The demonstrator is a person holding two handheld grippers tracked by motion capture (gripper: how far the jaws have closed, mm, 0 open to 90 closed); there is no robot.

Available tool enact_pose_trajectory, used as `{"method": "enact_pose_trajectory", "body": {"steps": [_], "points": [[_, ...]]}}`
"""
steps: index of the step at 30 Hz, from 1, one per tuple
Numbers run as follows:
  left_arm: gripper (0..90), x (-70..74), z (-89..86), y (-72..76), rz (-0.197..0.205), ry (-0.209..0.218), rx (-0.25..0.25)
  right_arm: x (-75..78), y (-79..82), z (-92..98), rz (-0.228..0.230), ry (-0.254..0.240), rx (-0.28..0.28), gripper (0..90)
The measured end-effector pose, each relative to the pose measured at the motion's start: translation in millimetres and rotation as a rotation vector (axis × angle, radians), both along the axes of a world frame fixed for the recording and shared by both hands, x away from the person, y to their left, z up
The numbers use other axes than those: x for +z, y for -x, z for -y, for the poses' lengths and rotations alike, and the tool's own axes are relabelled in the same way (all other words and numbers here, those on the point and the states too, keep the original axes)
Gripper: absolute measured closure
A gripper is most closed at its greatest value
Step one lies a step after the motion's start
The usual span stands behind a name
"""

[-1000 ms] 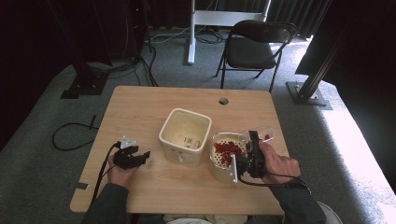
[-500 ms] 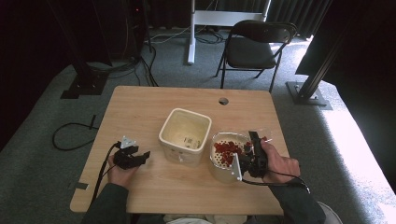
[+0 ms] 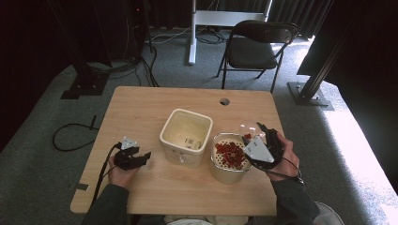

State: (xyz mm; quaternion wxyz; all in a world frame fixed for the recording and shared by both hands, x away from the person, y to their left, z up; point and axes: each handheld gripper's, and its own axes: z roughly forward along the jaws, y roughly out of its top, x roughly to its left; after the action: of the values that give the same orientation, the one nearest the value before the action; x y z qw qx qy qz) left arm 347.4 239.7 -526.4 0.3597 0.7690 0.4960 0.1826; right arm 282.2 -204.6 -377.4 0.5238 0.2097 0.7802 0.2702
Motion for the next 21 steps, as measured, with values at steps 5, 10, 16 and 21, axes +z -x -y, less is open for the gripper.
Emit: {"method": "enact_pose_trajectory", "body": {"steps": [5, 10, 16, 21], "points": [[39.4, -0.3, -0.2, -0.1, -0.002, 0.0, 0.002, 10.1, -7.2, 10.2, -0.057, -0.191, 0.043, 34.2], [39.4, -0.3, 0.5, 0.3, -0.001, 0.0, -0.001, 16.8, -14.0, 20.8, -0.123, -0.372, 0.1, 34.3], [39.4, -0.1, 0.8, 0.3, -0.003, -0.001, -0.001, 19.4, -23.4, 32.0, -0.22, -0.533, 0.158, 34.4], [39.4, -0.5, 1.2, 0.0, -0.003, -0.002, -0.001, 19.5, -31.0, 39.9, -0.282, -0.636, 0.179, 34.4]]}}
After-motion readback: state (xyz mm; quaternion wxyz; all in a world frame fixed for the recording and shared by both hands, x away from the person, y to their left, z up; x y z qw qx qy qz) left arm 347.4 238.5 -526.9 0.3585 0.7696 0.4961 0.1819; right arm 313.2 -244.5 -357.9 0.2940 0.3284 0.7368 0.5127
